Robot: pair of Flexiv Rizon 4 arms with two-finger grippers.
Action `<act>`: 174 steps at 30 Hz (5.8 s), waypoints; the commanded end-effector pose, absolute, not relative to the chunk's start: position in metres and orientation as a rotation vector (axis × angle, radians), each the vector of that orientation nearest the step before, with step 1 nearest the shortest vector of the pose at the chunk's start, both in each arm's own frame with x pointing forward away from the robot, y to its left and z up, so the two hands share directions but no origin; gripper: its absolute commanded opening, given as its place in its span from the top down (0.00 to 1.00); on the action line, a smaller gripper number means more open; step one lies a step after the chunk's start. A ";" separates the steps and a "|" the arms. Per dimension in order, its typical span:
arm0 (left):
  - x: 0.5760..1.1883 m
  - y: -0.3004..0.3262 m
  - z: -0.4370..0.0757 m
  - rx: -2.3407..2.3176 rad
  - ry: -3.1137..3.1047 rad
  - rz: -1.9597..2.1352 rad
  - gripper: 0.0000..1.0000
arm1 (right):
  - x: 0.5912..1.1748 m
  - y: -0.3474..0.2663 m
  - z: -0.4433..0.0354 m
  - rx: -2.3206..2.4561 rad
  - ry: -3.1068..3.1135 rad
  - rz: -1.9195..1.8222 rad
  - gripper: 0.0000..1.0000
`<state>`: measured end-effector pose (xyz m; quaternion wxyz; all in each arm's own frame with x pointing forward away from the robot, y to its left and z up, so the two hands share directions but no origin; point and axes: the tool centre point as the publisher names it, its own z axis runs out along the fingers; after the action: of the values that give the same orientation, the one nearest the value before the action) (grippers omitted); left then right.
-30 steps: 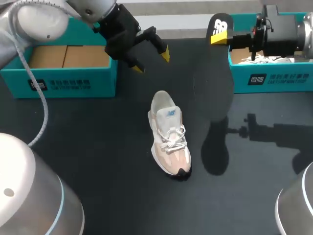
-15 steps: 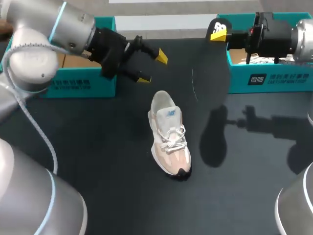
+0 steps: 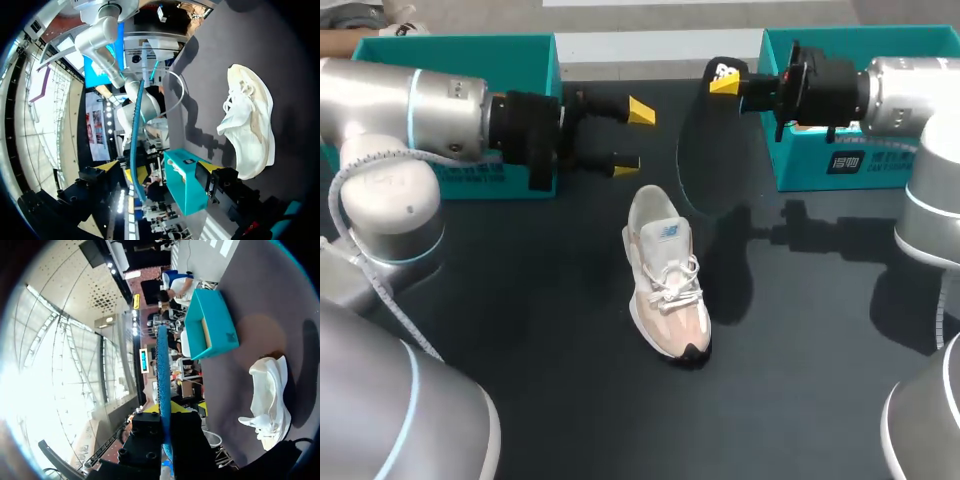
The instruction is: Take the shoe out of the shoebox, open the shoe tongue, remove and reinsert the insole, then place the shoe into the shoebox
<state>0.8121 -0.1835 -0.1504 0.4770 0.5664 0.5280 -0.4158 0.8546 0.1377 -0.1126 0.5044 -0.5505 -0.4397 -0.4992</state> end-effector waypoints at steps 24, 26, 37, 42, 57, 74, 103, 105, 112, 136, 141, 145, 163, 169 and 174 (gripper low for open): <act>0.808 -0.231 -0.147 1.257 1.172 -1.096 0.58 | 0.862 0.179 -0.128 -1.281 -1.064 -1.146 1.00; 0.807 -0.228 -0.145 1.254 1.171 -1.100 0.59 | 0.862 0.177 -0.127 -1.282 -1.066 -1.142 1.00; 0.801 -0.227 -0.149 1.243 1.171 -1.118 0.97 | 0.867 0.174 -0.128 -1.292 -1.075 -1.121 1.00; 0.802 -0.231 -0.149 1.227 1.166 -1.122 1.00 | 0.864 0.182 -0.133 -1.279 -1.066 -1.129 1.00; 0.791 -0.206 -0.137 1.218 1.182 -1.166 1.00 | 0.817 0.130 -0.115 -1.212 -1.273 -1.265 0.00; 0.785 -0.194 -0.134 1.196 1.230 -1.129 1.00 | 0.791 0.102 -0.102 -1.134 -1.362 -1.225 0.00; 0.750 -0.172 -0.123 0.214 2.620 -1.981 1.00 | 0.791 0.102 -0.102 -1.134 -1.362 -1.225 0.00; 0.748 -0.172 -0.118 0.168 2.626 -2.038 1.00 | 0.791 0.102 -0.102 -1.134 -1.362 -1.225 0.00; 0.742 -0.171 -0.107 -0.241 2.643 -2.342 1.00 | 0.791 0.102 -0.102 -1.134 -1.362 -1.225 0.00; 0.746 -0.169 -0.121 -1.050 2.587 -2.435 1.00 | 0.791 0.102 -0.102 -1.134 -1.362 -1.225 0.00; 0.745 -0.167 -0.131 -1.416 2.554 -2.439 1.00 | 0.791 0.102 -0.102 -1.134 -1.362 -1.225 0.00; 0.749 -0.167 -0.135 -1.795 2.473 -2.421 1.00 | 0.791 0.102 -0.102 -1.134 -1.362 -1.225 0.00; 0.751 -0.174 -0.141 -2.325 2.586 -2.498 1.00 | 0.791 0.102 -0.102 -1.134 -1.362 -1.225 0.00; 0.748 -0.174 -0.145 -2.461 2.533 -2.562 1.00 | 0.791 0.102 -0.102 -1.134 -1.362 -1.225 0.00; 0.749 -0.172 -0.146 -2.534 2.498 -2.606 1.00 | 0.791 0.102 -0.102 -1.134 -1.362 -1.225 0.00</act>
<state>0.7444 -0.1725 -0.1399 -0.4821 -0.4144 0.5533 -0.5382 0.7920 0.1015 -0.1021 0.4747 -0.4622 -0.5566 -0.5012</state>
